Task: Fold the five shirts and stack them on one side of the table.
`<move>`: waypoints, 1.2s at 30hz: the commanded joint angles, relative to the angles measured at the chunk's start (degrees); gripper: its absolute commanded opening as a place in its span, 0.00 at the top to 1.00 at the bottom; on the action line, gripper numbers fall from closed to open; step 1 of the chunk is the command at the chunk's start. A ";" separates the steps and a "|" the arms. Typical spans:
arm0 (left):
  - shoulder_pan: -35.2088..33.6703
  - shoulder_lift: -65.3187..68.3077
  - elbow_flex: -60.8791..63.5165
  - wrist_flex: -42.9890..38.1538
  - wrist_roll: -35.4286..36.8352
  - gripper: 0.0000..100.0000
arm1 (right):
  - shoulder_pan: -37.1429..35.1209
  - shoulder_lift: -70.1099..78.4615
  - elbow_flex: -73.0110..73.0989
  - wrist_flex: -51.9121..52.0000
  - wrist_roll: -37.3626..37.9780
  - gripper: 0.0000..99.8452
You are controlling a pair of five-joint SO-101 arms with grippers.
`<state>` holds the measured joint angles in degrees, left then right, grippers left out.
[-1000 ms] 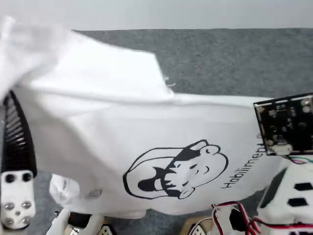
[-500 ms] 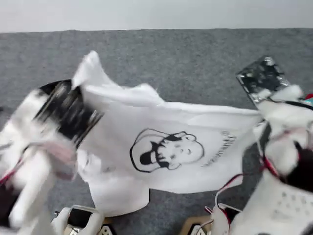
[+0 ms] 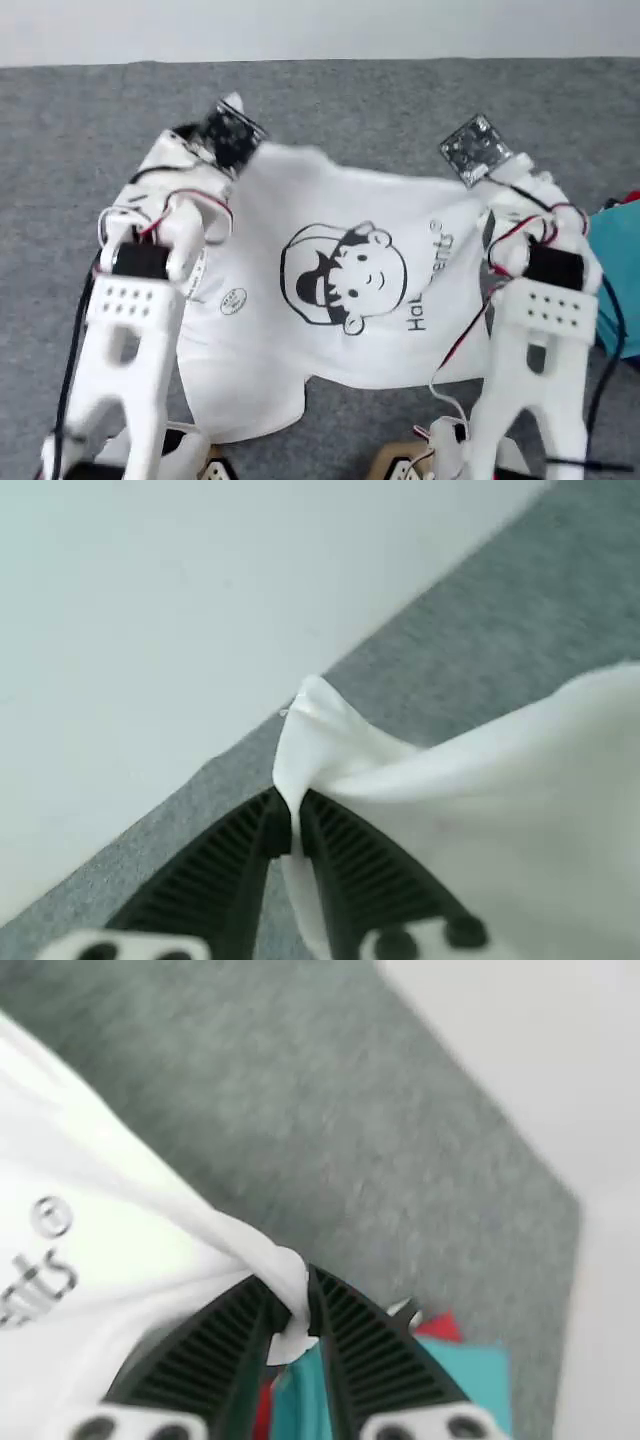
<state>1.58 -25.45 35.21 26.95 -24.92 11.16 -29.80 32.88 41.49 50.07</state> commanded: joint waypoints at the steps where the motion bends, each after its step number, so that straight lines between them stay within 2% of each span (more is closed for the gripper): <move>1: -3.08 9.67 -6.81 -9.05 3.52 1.00 | 0.04 4.88 -1.49 -11.38 -0.62 0.99; 5: -3.52 20.31 -17.63 -9.14 4.31 1.00 | -0.31 10.59 -7.21 -17.19 -0.62 0.99; 12: -3.34 33.58 -32.75 -9.14 4.31 1.00 | -0.40 23.34 -22.68 -20.09 -0.44 0.99; 20: -3.52 40.44 -39.08 -8.62 4.31 1.00 | -0.40 37.67 -38.86 -19.56 -0.44 0.99; 24: -3.43 40.44 -39.43 -4.13 4.04 1.00 | -0.31 39.87 -39.91 -18.07 -0.44 0.99; 28: -3.87 40.18 -39.52 1.67 3.87 1.00 | -0.92 40.04 -39.91 -8.13 3.60 0.99; 31: -4.31 37.89 -39.78 9.14 2.29 1.00 | -1.19 40.13 -39.91 0.92 6.77 0.99; 36: -3.96 33.41 -39.78 24.79 -5.71 1.00 | -1.01 39.96 -39.91 11.03 7.21 0.99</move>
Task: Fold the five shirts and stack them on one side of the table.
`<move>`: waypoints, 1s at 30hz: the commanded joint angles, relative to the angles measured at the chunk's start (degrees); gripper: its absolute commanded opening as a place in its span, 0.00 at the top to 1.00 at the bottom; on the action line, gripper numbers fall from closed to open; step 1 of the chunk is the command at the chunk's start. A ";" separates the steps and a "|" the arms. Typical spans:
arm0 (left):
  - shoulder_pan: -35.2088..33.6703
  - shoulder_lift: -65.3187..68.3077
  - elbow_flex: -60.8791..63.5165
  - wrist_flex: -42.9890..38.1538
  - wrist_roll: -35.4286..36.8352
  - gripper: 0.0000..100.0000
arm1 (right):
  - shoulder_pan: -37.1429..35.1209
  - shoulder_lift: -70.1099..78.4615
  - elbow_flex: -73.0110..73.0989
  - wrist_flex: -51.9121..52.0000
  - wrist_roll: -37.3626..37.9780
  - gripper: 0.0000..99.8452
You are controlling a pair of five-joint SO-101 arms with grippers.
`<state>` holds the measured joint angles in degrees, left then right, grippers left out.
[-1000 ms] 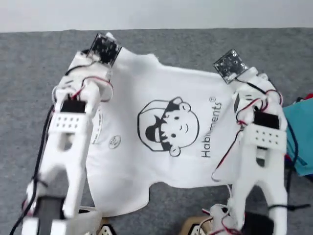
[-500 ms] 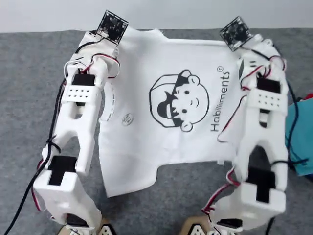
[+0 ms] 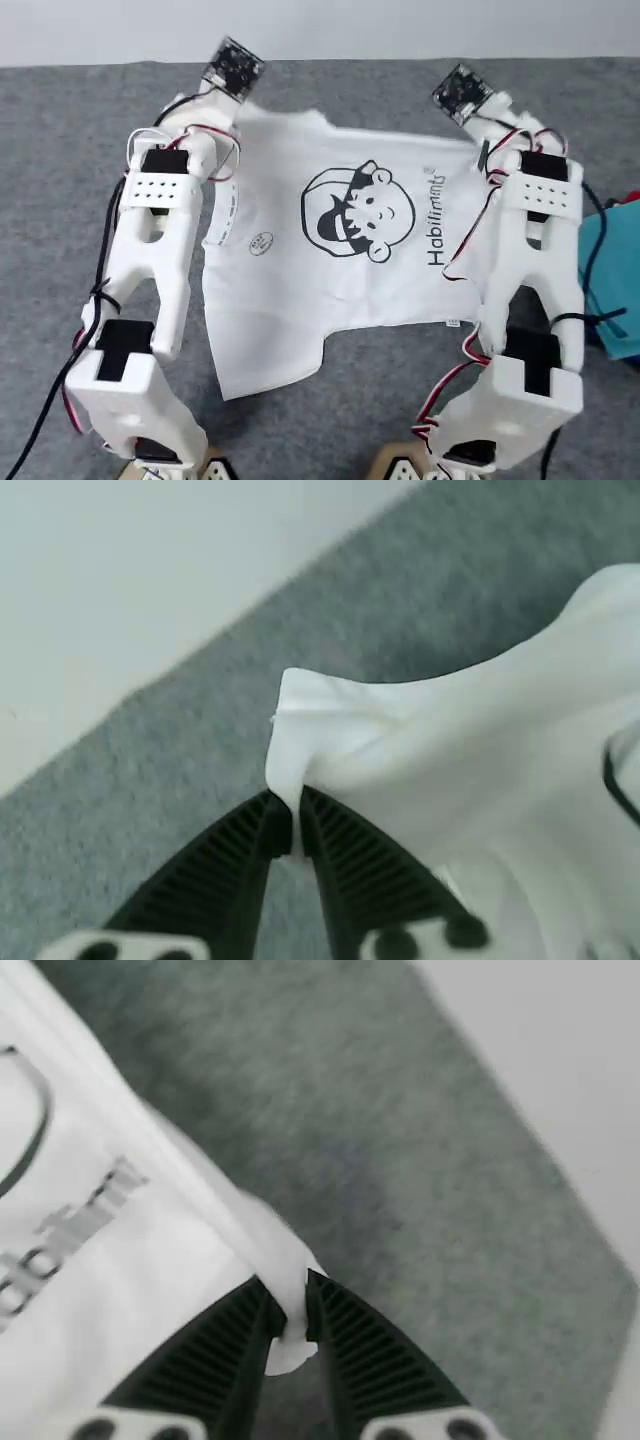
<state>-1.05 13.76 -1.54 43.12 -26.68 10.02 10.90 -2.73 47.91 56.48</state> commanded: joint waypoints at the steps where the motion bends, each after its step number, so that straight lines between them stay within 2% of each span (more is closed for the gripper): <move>1: -1.32 -6.51 -3.03 11.69 -5.27 1.00 | 0.13 -0.75 -4.31 6.46 0.79 0.99; 5: -1.32 -9.41 -3.03 23.65 -8.97 1.00 | 0.22 -0.66 -4.31 13.23 0.88 0.99; 9: -1.32 -12.13 -3.03 34.46 -12.75 1.00 | 0.22 -0.40 -3.96 18.33 4.84 0.99; 17: -1.32 -13.71 -2.77 50.99 -20.04 1.00 | 1.54 1.80 2.02 18.86 9.32 0.99; 20: -1.32 -13.27 -2.68 53.63 -20.40 1.00 | 2.68 4.26 2.02 18.86 9.49 0.99; 30: 0.00 -13.71 2.51 54.07 -20.40 1.00 | 3.30 6.81 1.93 18.95 9.76 0.99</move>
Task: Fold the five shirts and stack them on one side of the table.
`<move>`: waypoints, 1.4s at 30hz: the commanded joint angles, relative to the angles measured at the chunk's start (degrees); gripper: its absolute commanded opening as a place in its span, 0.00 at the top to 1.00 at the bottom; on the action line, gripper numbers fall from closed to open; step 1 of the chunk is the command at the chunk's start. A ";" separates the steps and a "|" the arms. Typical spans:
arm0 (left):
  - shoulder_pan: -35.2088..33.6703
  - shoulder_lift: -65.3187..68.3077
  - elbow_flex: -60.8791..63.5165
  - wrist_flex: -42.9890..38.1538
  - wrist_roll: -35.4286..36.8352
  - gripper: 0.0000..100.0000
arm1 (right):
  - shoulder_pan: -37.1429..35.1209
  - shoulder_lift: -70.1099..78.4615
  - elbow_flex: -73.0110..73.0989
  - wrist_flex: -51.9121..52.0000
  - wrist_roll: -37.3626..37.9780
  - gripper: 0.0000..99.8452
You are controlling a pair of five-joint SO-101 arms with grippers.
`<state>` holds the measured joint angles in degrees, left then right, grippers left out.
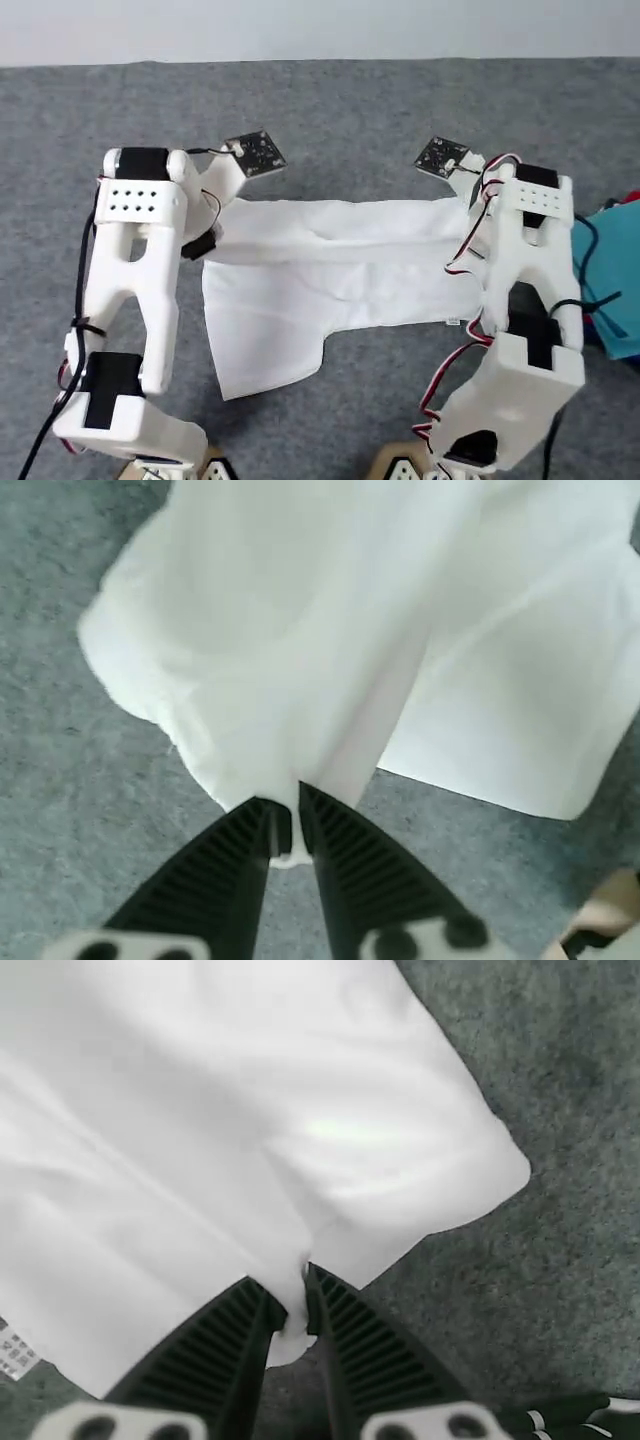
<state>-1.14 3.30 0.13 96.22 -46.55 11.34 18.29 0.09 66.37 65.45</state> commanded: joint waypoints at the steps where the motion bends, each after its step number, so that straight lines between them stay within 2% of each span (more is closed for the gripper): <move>1: 0.62 -3.25 1.19 1.05 -0.53 1.00 | 2.07 -0.75 -0.97 0.48 0.79 0.99; 8: 3.16 -3.25 1.36 3.60 -0.53 0.99 | 4.18 -0.84 -5.01 0.84 0.79 0.99; 13: 3.69 -3.34 1.36 3.78 -0.53 0.93 | 4.18 -0.92 -5.45 1.63 0.79 0.99; 18: 3.69 -3.34 1.19 3.78 -0.53 0.93 | 4.00 -1.10 -6.15 3.30 0.79 0.98; 20: 3.25 -3.34 0.92 3.78 -0.53 0.91 | 4.09 -1.10 -7.82 5.49 0.79 0.92; 24: 2.02 -3.43 0.40 3.78 -0.53 0.88 | 4.18 -1.10 -14.42 12.00 0.53 0.75; 26: 1.49 -3.43 -0.66 3.78 -0.53 0.88 | 4.18 -1.01 -18.20 15.16 0.53 0.71; 36: 1.05 -3.43 -4.97 3.52 -0.53 0.89 | 2.86 -0.57 -24.26 21.49 0.53 0.71; 38: 0.97 -3.43 -5.05 3.43 -0.35 0.89 | 1.89 -0.40 -23.74 21.58 0.44 0.74; 42: -2.11 -3.43 -5.14 3.34 -0.26 0.90 | -2.86 -0.48 -20.31 23.25 0.44 0.86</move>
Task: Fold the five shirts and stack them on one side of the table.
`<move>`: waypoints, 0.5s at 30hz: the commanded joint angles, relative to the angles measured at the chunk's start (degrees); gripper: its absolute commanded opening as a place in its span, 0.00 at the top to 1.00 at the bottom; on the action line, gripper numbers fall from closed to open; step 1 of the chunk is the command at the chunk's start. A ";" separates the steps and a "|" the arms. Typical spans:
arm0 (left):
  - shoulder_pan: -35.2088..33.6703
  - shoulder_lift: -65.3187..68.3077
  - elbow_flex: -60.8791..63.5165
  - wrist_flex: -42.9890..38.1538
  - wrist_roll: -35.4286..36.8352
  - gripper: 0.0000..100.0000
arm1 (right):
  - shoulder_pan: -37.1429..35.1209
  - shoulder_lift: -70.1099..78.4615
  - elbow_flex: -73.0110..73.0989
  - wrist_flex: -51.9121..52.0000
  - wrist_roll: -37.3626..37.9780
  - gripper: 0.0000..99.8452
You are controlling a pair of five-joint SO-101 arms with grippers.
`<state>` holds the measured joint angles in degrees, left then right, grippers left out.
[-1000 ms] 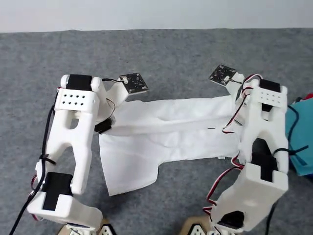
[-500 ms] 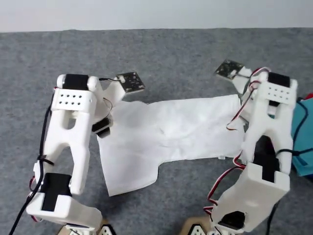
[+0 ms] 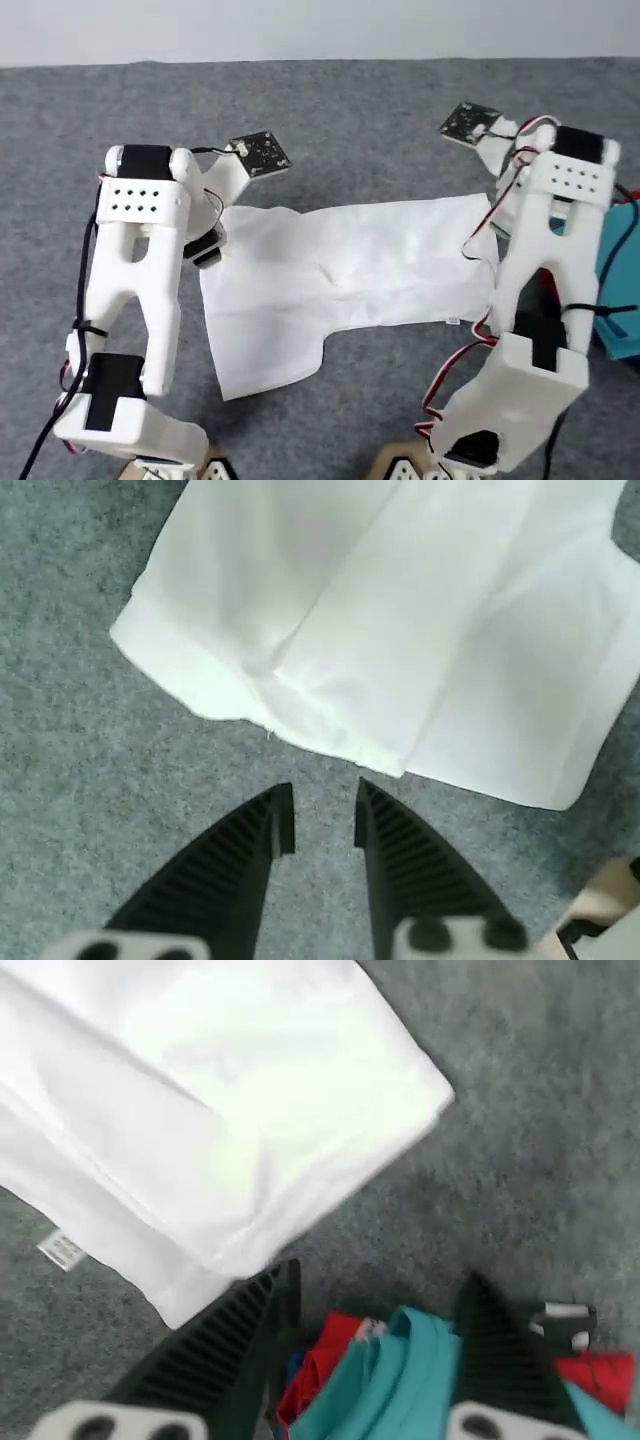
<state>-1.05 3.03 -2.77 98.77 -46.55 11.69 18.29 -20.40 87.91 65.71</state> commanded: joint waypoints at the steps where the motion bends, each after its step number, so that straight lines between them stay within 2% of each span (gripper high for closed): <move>1: -3.43 -3.16 -2.77 0.79 -0.26 0.91 | -4.53 -0.48 0.70 2.07 0.18 0.89; 4: -7.38 -3.08 -5.41 1.05 -0.09 0.97 | -8.31 -0.40 1.05 2.33 0.18 0.99; 7: -11.25 -3.08 -7.78 1.14 4.22 1.00 | -12.62 -0.31 2.37 1.98 -1.93 0.99; 10: -14.95 -3.08 -9.36 0.79 10.29 1.00 | -17.10 -0.04 3.52 -1.10 -10.46 0.99; 15: -20.13 -3.08 -13.41 0.79 18.64 1.00 | -23.16 4.35 3.69 -7.43 -29.63 0.99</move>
<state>-18.46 3.03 -12.70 98.86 -32.57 -8.18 21.89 -16.44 83.34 46.90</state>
